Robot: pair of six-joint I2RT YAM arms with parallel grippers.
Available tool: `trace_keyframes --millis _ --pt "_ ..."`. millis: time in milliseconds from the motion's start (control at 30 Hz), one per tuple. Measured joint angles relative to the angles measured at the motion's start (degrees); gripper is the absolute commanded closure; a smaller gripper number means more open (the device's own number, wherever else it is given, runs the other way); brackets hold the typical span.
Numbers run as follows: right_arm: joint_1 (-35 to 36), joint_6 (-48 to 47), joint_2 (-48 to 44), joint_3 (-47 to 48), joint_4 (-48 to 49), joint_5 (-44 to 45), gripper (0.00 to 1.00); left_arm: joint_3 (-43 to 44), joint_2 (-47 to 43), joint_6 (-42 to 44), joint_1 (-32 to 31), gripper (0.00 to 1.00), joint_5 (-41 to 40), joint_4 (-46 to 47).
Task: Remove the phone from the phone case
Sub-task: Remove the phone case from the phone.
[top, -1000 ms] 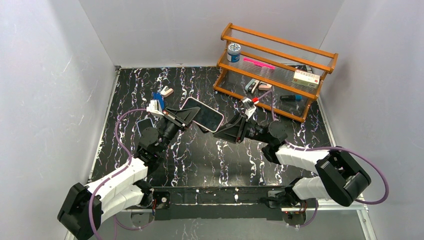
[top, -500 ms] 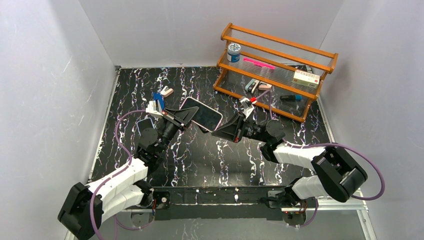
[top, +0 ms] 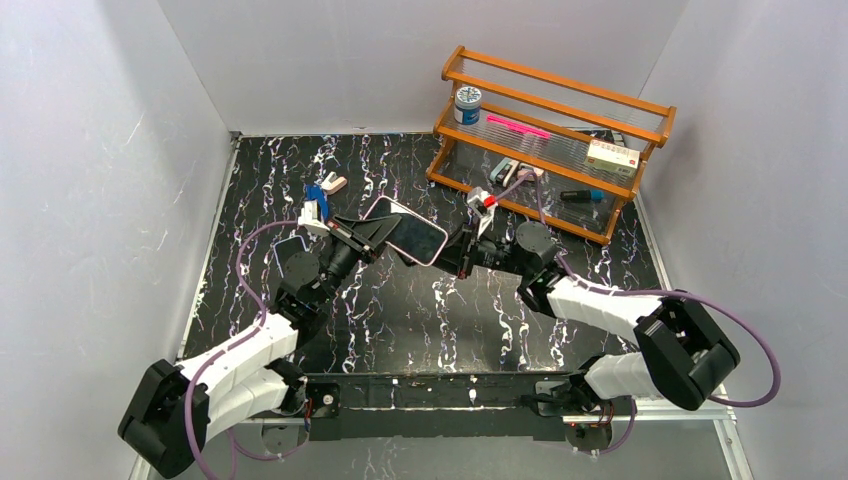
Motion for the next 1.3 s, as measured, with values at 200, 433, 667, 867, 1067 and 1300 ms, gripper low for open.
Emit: trace_keyframes --millis 200,433,667,867,1067,1300 --pt "-0.1 -9.7 -0.8 2.8 -8.9 1.4 0.73 0.2 -1.1 0.8 1.4 1.0 1.7 -1.7" --pt "-0.7 -7.8 -5.0 -1.6 -7.5 -0.6 0.45 0.2 -2.1 2.9 4.6 1.0 5.6 -5.1" --pt "-0.7 2.2 -2.7 -3.2 4.5 -5.2 0.38 0.2 -2.1 2.8 4.8 1.0 6.0 -5.6" --pt "-0.7 9.2 1.4 -3.2 13.0 -6.6 0.42 0.2 -2.4 1.9 4.8 1.0 6.0 -5.6" --pt "-0.7 11.1 2.8 -2.7 16.1 -7.0 0.51 0.2 -3.1 0.4 4.8 1.0 6.0 -5.5" --pt "-0.7 11.5 4.9 -1.4 17.5 -7.6 0.6 0.2 -3.3 -0.7 4.9 1.0 5.6 -5.6"
